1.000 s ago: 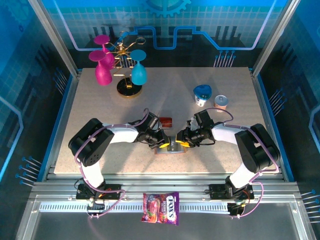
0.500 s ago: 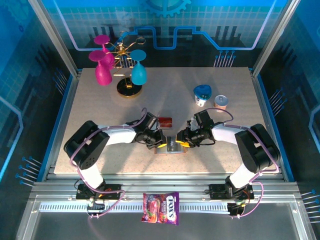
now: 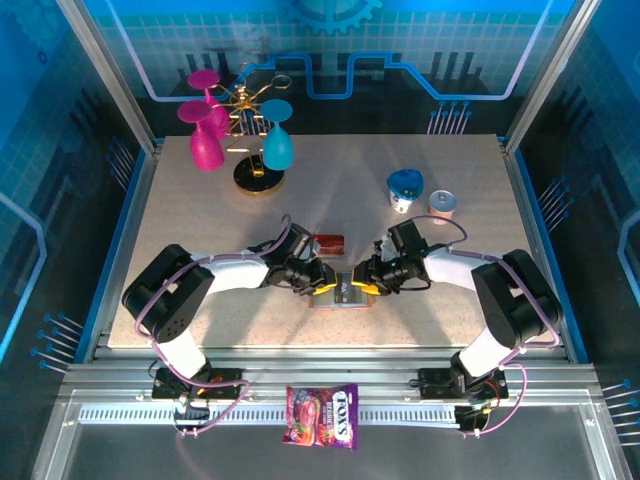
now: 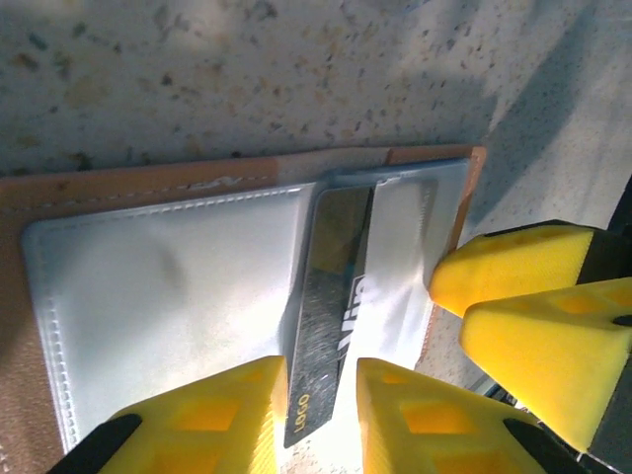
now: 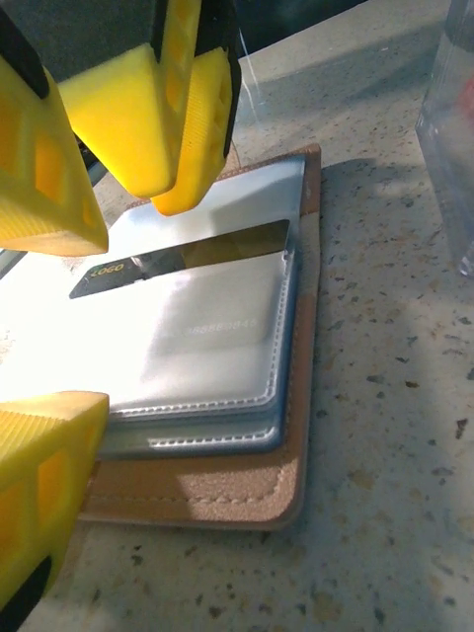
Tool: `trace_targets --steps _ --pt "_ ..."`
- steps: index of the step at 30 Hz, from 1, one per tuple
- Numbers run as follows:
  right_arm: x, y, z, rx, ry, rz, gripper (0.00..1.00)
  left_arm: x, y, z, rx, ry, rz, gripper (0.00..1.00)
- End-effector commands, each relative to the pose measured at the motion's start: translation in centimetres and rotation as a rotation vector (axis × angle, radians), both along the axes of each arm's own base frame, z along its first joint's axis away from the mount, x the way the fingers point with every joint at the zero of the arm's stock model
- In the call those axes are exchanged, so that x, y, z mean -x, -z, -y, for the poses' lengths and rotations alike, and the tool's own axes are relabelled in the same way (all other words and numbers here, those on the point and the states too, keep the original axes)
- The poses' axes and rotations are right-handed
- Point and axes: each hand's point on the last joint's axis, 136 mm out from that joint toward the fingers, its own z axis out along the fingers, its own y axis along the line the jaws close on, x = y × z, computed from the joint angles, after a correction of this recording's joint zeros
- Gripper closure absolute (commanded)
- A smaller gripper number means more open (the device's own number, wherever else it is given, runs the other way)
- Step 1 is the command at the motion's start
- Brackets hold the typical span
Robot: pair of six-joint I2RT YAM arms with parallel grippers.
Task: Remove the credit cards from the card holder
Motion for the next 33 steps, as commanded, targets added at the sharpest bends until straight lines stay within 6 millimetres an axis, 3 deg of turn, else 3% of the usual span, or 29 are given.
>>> trace_targets --steps 1,4,8,20,33 --pt "0.1 -1.7 -0.5 -0.016 -0.008 0.032 0.60 0.1 0.5 0.1 0.027 0.009 -0.015 0.74" --pt "0.0 -2.3 -1.0 -0.039 -0.022 0.042 0.68 0.2 0.8 0.1 0.030 0.009 -0.028 0.74" --pt "0.1 -1.7 -1.5 -0.040 -0.036 0.021 0.71 0.4 1.5 0.1 0.028 0.004 -0.049 0.73" --pt "1.1 1.8 -1.4 0.022 -0.055 -0.056 0.72 0.7 2.4 0.0 0.035 0.006 -0.077 0.70" --pt "1.5 2.5 -1.1 0.038 -0.057 -0.072 0.72 0.7 2.3 0.5 0.100 0.005 -0.071 0.77"
